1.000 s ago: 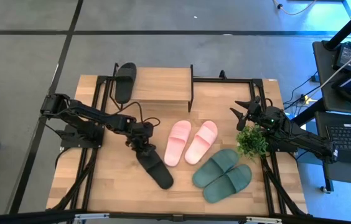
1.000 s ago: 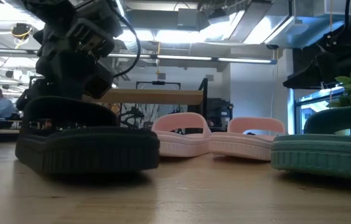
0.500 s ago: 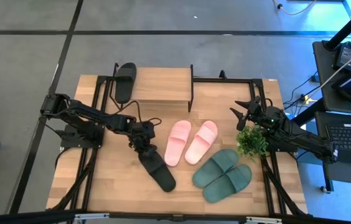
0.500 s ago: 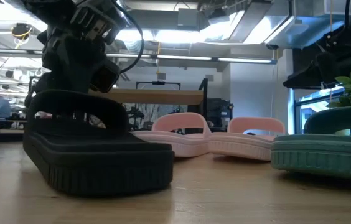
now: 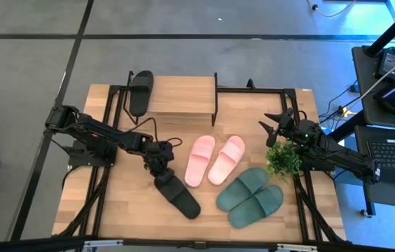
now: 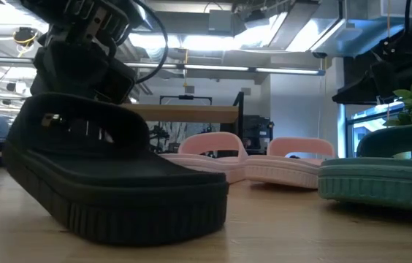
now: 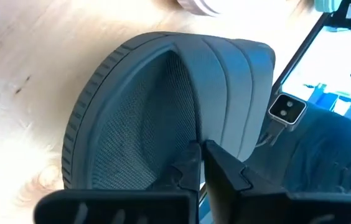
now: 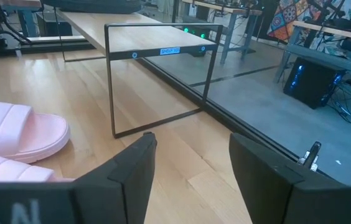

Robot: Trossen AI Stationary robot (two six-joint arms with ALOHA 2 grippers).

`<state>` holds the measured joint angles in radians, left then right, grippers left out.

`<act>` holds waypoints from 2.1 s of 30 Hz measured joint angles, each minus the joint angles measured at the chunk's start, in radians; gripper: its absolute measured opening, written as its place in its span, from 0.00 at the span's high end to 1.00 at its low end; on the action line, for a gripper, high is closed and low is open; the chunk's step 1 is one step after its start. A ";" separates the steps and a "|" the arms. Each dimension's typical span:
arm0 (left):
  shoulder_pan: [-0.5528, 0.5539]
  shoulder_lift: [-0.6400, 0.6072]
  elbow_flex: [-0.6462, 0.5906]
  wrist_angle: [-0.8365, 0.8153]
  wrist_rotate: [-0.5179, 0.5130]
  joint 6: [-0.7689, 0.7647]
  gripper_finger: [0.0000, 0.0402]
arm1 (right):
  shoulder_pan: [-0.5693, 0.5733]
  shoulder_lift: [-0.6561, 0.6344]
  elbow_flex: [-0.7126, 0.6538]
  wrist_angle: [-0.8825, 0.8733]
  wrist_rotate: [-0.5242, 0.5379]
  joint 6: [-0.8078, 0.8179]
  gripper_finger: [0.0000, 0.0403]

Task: Pick and place slides into the shelf
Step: Put the black slide on the shelf

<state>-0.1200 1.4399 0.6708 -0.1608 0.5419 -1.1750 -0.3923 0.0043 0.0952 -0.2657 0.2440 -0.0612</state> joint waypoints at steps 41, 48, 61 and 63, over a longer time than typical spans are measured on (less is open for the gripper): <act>0.438 -0.257 0.403 -0.177 0.305 0.520 1.00 | 0.000 0.000 0.000 0.000 0.000 -0.021 0.49; 0.691 -0.257 0.492 -0.300 0.474 0.648 1.00 | 0.000 0.000 0.000 0.000 0.000 -0.019 0.49; 1.022 -0.103 0.557 -0.304 0.671 0.739 1.00 | 0.000 0.000 0.000 0.042 0.000 -0.010 0.49; 1.055 -0.061 0.598 -0.303 0.703 0.754 1.00 | 0.000 0.000 0.000 0.041 0.000 0.008 0.49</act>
<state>0.9353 1.3793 1.2688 -0.4637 1.2446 -0.4208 -0.3923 0.0040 0.0952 -0.2244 0.2443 -0.0535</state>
